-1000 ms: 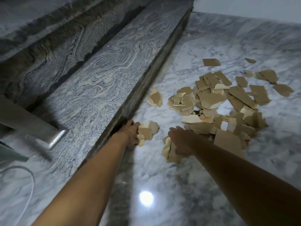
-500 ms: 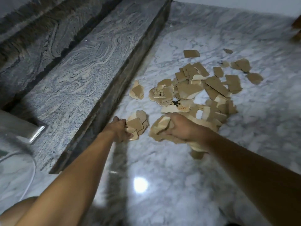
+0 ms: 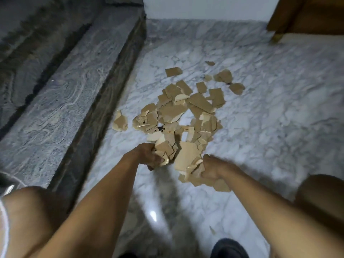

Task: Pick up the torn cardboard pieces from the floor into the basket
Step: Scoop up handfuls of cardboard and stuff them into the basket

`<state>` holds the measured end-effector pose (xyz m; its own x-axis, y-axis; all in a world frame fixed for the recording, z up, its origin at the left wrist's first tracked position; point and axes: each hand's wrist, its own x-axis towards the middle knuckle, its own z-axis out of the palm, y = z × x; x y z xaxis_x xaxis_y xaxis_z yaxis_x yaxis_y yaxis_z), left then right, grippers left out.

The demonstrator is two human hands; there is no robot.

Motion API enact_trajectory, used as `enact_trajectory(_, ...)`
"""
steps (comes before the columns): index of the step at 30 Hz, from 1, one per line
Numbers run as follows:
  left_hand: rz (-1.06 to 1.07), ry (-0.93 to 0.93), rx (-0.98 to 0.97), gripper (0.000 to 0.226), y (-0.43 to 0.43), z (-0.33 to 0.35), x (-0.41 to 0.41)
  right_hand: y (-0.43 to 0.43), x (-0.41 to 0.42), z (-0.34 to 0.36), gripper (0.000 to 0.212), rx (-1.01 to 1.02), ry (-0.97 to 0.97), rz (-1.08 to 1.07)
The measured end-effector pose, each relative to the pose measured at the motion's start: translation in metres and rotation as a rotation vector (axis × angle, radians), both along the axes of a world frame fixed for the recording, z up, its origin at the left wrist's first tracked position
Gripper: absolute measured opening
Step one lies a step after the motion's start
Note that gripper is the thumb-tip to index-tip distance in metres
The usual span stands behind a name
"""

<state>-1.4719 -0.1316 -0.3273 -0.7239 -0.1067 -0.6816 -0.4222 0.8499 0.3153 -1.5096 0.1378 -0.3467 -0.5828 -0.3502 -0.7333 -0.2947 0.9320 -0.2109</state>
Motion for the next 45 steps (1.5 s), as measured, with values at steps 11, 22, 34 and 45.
enact_trajectory(11,-0.024,0.038,-0.050,0.061,-0.046,-0.042,-0.001,-0.059,-0.026,-0.029,0.069,-0.026,0.180,0.007)
enact_trajectory(22,-0.036,0.087,-0.031,0.072,-0.036,-0.042,-0.006,-0.058,-0.005,-0.019,0.069,-0.255,0.232,-0.201)
enact_trajectory(34,-0.219,0.009,0.198,0.076,0.018,-0.038,-0.015,0.047,-0.027,0.021,0.043,0.074,0.376,-0.143)
enact_trajectory(45,0.098,0.322,0.161,0.061,-0.007,-0.028,-0.029,0.036,-0.009,0.020,0.100,-0.092,0.047,-0.323)
